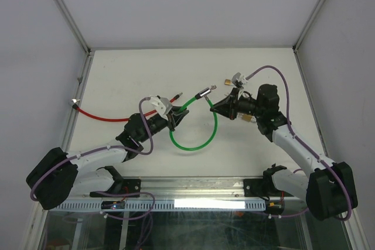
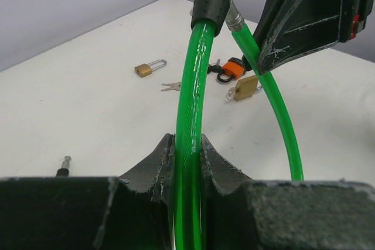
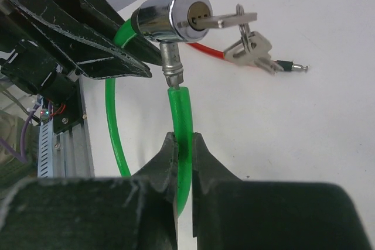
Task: Lock with the key
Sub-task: Lock the lock at the center of the board.
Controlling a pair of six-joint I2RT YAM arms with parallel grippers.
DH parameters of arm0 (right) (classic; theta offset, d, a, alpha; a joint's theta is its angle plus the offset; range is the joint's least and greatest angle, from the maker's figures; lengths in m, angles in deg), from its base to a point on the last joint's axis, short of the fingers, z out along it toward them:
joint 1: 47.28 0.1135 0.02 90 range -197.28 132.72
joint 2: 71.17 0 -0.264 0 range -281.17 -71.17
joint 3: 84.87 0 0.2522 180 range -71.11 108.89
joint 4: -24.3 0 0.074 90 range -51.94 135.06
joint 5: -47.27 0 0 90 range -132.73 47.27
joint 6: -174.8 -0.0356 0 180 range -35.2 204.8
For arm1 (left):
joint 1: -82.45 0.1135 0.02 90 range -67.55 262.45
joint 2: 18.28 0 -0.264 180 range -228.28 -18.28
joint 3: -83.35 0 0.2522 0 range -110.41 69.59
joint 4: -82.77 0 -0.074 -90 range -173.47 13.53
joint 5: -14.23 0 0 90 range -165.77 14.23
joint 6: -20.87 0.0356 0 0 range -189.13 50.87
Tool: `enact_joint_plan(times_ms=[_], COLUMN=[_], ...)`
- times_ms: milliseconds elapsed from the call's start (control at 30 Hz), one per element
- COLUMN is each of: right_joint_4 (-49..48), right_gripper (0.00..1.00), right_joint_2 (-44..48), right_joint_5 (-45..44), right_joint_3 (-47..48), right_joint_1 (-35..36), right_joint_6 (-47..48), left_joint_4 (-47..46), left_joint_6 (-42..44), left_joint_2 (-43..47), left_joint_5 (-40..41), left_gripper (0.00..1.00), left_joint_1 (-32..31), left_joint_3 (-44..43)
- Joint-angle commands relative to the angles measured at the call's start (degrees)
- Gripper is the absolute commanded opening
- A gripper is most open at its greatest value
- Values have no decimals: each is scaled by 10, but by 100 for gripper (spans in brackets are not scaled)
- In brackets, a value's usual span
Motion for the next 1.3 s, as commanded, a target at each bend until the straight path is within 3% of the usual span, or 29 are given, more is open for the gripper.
enact_joint_plan(times_ms=[0, 300, 667, 900, 1133, 1267], right_joint_4=[-70, -90, -158, -282, -478, -499], right_gripper=[0, 0, 0, 0, 0, 0], right_joint_2=[7, 6, -7, -50, -89, -67], right_joint_5=[33, 36, 14, -19, -21, -27], right_joint_3=[4, -7, -45, -98, -157, -166], right_joint_1=[0, -1, -1, -2, -2, -5], right_joint_6=[-29, -27, -11, 23, 56, 95], left_joint_4=[45, 147, 218, 248, 237, 212], left_joint_6=[101, 187, 231, 278, 326, 353], left_joint_2=[19, 38, 14, -6, -4, 6], left_joint_5=[24, 43, -19, -24, 4, 13], left_gripper=[0, 0, 0, 0, 0, 0], left_joint_1=[-24, -34, -36, -48, -72, -85], left_joint_3=[-35, -57, -83, -92, -95, -82])
